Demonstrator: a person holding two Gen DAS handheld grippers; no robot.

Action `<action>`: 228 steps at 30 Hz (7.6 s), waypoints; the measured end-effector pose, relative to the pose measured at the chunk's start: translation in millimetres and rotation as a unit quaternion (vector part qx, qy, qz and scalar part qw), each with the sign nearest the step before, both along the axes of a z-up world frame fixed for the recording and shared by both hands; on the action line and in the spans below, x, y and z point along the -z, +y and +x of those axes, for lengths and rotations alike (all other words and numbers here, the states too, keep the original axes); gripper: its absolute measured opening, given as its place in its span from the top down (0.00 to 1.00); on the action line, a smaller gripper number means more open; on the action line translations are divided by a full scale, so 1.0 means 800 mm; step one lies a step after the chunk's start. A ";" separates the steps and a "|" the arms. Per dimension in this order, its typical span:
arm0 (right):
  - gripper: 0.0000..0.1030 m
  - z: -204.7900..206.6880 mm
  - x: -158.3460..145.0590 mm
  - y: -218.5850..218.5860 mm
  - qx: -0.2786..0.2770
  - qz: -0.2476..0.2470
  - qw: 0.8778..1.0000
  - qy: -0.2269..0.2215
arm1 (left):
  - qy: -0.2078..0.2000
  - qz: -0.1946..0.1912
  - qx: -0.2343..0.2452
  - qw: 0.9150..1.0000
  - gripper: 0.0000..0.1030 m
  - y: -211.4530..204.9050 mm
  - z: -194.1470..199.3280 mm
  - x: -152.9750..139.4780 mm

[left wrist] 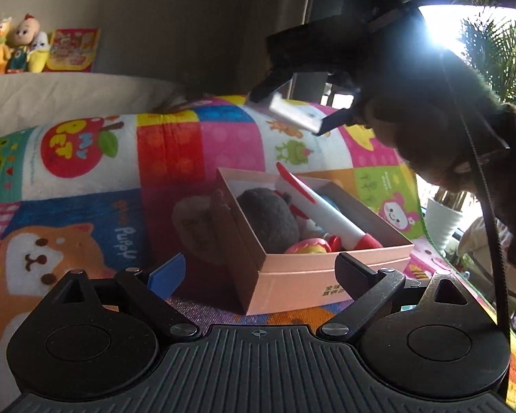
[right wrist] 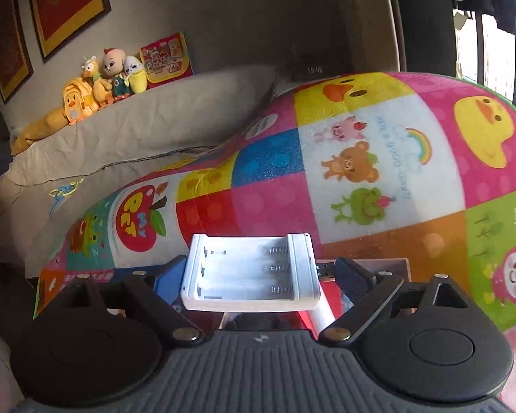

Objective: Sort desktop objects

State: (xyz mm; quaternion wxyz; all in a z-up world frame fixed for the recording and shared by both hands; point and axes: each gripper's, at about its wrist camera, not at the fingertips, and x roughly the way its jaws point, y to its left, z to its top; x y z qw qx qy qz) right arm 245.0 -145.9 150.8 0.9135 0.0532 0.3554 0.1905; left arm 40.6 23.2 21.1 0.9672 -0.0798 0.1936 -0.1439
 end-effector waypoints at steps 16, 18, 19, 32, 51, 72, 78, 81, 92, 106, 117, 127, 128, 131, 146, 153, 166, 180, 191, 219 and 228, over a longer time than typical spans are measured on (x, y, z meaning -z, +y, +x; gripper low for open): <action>0.07 -0.022 0.018 -0.017 0.017 -0.039 0.999 -0.018 | 0.022 0.021 -0.003 1.000 0.00 -0.006 -0.002 0.007; 0.07 -0.038 0.023 -0.031 0.011 -0.028 0.999 -0.014 | 0.031 0.035 -0.005 0.999 0.00 -0.010 -0.005 0.007; 0.07 -0.050 0.028 -0.040 0.003 -0.020 1.000 -0.008 | 0.034 0.042 -0.007 0.999 0.00 -0.012 -0.007 0.008; 0.00 -0.254 0.165 -0.122 0.054 -0.085 0.995 -0.021 | 0.111 0.104 -0.056 0.987 0.00 -0.063 -0.030 0.036; 0.00 -0.226 0.206 -0.130 0.066 -0.106 0.992 -0.036 | 0.144 0.136 -0.101 0.975 0.00 -0.086 -0.004 0.051; 0.00 -0.227 0.206 -0.129 0.066 -0.107 0.991 -0.036 | 0.145 0.135 -0.101 0.975 0.00 -0.087 -0.004 0.051; 0.00 -0.227 0.206 -0.130 0.066 -0.107 0.991 -0.036 | 0.145 0.135 -0.101 0.975 0.00 -0.087 -0.004 0.051; 0.00 -0.227 0.206 -0.129 0.066 -0.107 0.991 -0.036 | 0.145 0.135 -0.101 0.975 0.00 -0.087 -0.004 0.051; 0.00 -0.227 0.206 -0.129 0.066 -0.107 0.991 -0.036 | 0.145 0.134 -0.101 0.975 0.00 -0.087 -0.004 0.051; 0.00 -0.227 0.206 -0.129 0.066 -0.106 0.992 -0.036 | 0.145 0.134 -0.101 0.975 0.00 -0.088 -0.004 0.051; 0.00 -0.227 0.207 -0.129 0.066 -0.106 0.992 -0.036 | 0.145 0.134 -0.101 0.975 0.00 -0.088 -0.004 0.051; 0.00 -0.226 0.206 -0.128 0.066 -0.106 0.992 -0.036 | 0.145 0.134 -0.101 0.975 0.00 -0.088 -0.004 0.051; 0.00 -0.227 0.206 -0.129 0.066 -0.106 0.992 -0.036 | 0.145 0.134 -0.101 0.975 0.00 -0.088 -0.004 0.051; 0.00 -0.227 0.206 -0.129 0.066 -0.107 0.991 -0.036 | 0.145 0.134 -0.101 0.975 0.00 -0.088 -0.004 0.051; 0.00 -0.227 0.207 -0.129 0.066 -0.107 0.991 -0.036 | 0.145 0.134 -0.101 0.975 0.00 -0.087 -0.004 0.051; 0.00 -0.226 0.206 -0.128 0.066 -0.106 0.992 -0.036 | 0.145 0.134 -0.101 0.975 0.00 -0.087 -0.004 0.051; 0.00 -0.227 0.207 -0.129 0.065 -0.106 0.992 -0.036 | 0.145 0.134 -0.101 0.975 0.00 -0.087 -0.004 0.051; 0.00 -0.227 0.207 -0.129 0.065 -0.106 0.992 -0.036 | 0.145 0.134 -0.101 0.975 0.00 -0.087 -0.004 0.051; 0.00 -0.227 0.207 -0.129 0.065 -0.106 0.992 -0.036 | 0.145 0.134 -0.101 0.975 0.00 -0.087 -0.004 0.051; 0.00 -0.226 0.207 -0.130 0.066 -0.106 0.992 -0.036 | 0.145 0.134 -0.101 0.975 0.00 -0.087 -0.004 0.051; 0.00 -0.227 0.207 -0.129 0.065 -0.106 0.992 -0.036 | 0.145 0.134 -0.101 0.975 0.00 -0.087 -0.004 0.051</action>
